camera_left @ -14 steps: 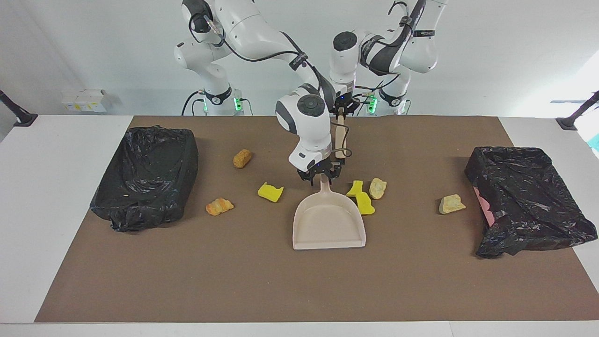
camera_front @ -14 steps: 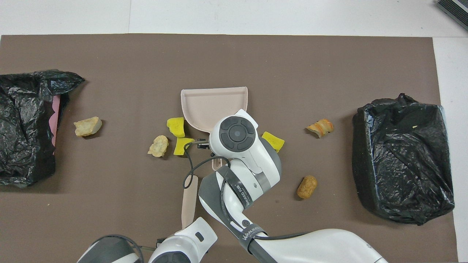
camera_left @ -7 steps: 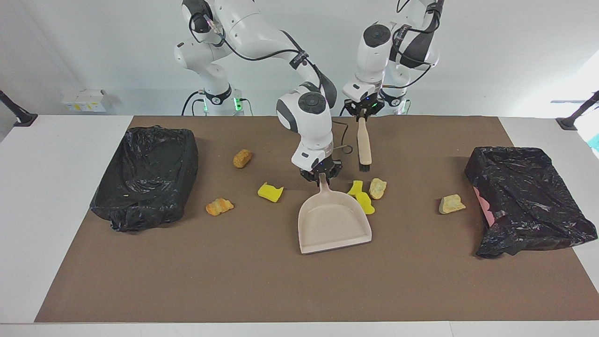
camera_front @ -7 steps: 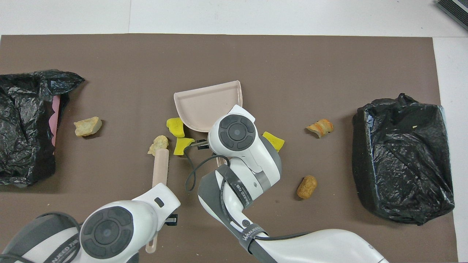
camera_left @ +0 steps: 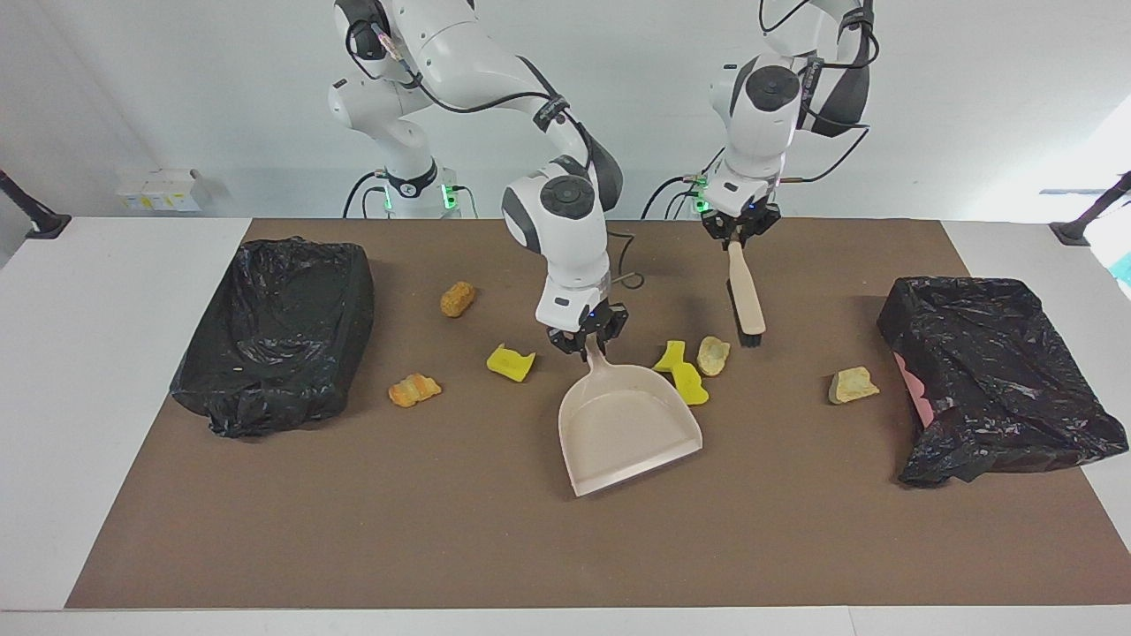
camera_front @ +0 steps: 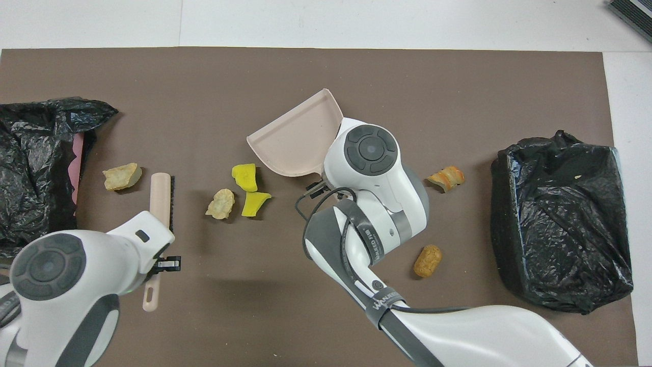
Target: Sweep and dump trash in bin
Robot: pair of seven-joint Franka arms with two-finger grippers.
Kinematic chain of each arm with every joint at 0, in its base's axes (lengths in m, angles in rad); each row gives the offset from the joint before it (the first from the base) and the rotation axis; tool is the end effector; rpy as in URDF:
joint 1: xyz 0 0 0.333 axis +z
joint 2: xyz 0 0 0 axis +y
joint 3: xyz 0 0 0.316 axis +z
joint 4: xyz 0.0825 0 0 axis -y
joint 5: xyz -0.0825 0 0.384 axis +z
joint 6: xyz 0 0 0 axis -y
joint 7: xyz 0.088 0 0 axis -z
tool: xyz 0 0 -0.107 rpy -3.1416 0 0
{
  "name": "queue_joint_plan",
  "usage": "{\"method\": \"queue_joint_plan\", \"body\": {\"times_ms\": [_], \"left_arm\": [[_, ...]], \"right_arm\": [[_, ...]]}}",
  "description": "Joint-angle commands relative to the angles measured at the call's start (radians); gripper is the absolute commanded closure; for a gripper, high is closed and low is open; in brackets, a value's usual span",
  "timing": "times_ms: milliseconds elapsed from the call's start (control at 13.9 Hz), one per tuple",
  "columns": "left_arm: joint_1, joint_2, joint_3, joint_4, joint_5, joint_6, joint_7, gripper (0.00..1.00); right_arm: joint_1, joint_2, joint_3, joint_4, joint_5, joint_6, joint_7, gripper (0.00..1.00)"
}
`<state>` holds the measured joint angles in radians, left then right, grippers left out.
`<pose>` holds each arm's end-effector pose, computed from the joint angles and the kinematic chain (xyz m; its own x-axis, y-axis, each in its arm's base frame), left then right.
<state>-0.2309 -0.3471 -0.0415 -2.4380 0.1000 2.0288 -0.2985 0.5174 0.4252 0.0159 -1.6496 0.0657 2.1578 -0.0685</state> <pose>0.4114 -0.1093 0.4269 0.9993 -0.0162 -0.0324 -0.0198 -0.9931 -0.1153 0.5833 0.3460 0.3744 0.8423 0.5321 0.0859 0.5375 -0.8413 -0.0583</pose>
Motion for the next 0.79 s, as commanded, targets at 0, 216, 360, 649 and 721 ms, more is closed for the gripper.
{"method": "queue_joint_plan", "body": {"times_ms": [0, 216, 360, 649, 721], "left_arm": [[0.134, 0.091, -0.012, 0.08, 0.024, 0.05, 0.103, 1.0], [0.229, 0.184, -0.012, 0.19, 0.065, 0.057, 0.162, 1.0], [0.249, 0.271, -0.012, 0.272, 0.134, 0.063, 0.163, 1.0], [0.35, 0.393, -0.012, 0.301, 0.176, 0.146, 0.217, 1.0], [0.355, 0.386, -0.014, 0.284, 0.176, 0.154, 0.22, 1.0]], "right_arm": [[-0.037, -0.008, 0.01, 0.014, -0.053, -0.041, -0.224, 1.0], [-0.059, -0.01, 0.01, 0.013, -0.063, -0.093, -0.452, 1.0], [-0.059, -0.019, 0.01, 0.011, -0.095, -0.134, -0.583, 1.0], [-0.056, -0.031, 0.01, 0.01, -0.138, -0.196, -0.732, 1.0], [-0.062, -0.031, 0.01, 0.01, -0.144, -0.196, -0.772, 1.0]]}}
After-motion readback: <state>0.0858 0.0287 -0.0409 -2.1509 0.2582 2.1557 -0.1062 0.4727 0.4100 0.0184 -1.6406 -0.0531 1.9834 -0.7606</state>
